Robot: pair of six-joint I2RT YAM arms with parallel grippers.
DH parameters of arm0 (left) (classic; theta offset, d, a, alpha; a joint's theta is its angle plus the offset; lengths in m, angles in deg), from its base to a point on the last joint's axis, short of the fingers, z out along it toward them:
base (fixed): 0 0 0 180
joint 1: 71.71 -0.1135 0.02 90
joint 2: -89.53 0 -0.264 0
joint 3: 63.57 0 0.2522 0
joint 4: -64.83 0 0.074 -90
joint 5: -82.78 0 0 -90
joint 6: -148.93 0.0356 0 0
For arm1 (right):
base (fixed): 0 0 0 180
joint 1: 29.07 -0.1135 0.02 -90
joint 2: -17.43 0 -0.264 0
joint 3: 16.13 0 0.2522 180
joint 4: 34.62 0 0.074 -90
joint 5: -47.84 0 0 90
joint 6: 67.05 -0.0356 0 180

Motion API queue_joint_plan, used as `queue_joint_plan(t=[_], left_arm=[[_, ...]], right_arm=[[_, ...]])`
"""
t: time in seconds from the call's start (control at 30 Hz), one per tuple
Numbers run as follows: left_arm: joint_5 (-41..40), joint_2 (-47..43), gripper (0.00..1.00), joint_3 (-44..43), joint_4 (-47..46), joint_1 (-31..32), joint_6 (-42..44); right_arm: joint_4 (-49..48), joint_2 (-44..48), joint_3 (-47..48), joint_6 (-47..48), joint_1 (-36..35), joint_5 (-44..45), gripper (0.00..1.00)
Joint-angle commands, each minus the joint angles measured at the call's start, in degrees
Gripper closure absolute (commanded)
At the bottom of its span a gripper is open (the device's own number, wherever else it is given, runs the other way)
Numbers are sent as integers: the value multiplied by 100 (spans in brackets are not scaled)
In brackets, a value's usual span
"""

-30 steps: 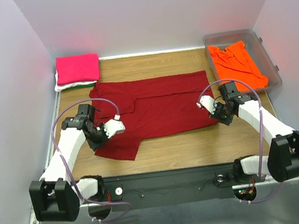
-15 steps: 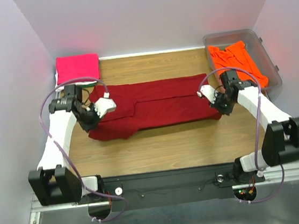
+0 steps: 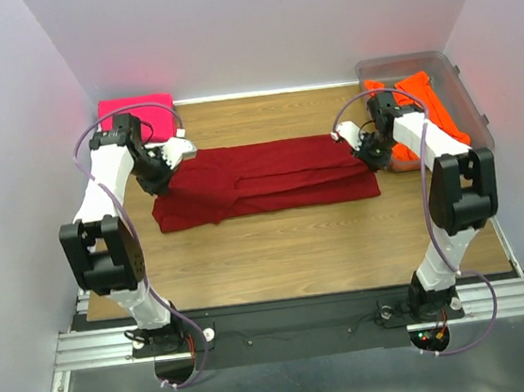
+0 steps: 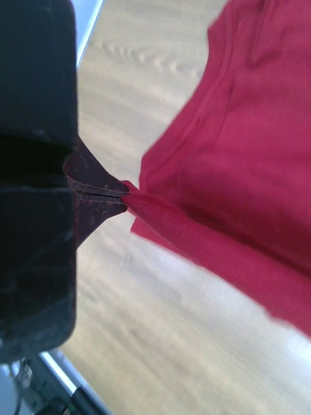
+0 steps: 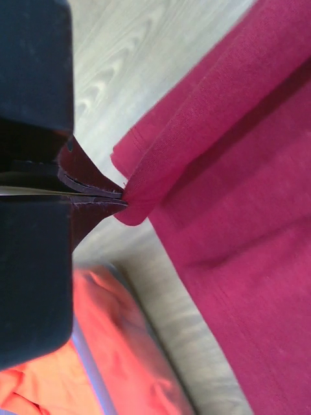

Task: Fold and stack the t-shirts
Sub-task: Fold the tshirt

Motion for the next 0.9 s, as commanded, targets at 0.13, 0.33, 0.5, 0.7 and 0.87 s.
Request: queue_joint_plan(t=[0.13,0.33,0.5,0.7,0.87], left_arm=[[92,1134,100,-1114,-57,-79,-77],[92,1760,100,-1528,-225,-87,-218],[57,2112,100,-1740,-383,-96,-314],[171,2121,73,-1845,-778,-245,-744],[777,1534,55,-1470,-744,-736,-1289]], right_arm=[[24,-895,947,218,100,159,99],[15,-1380,1432,139,170,203,99],[24,-1556,1590,113,214,265,99],[6,-1715,1863,-266,267,336,61],[85,-1346,1960,-1432,590,-147,47]])
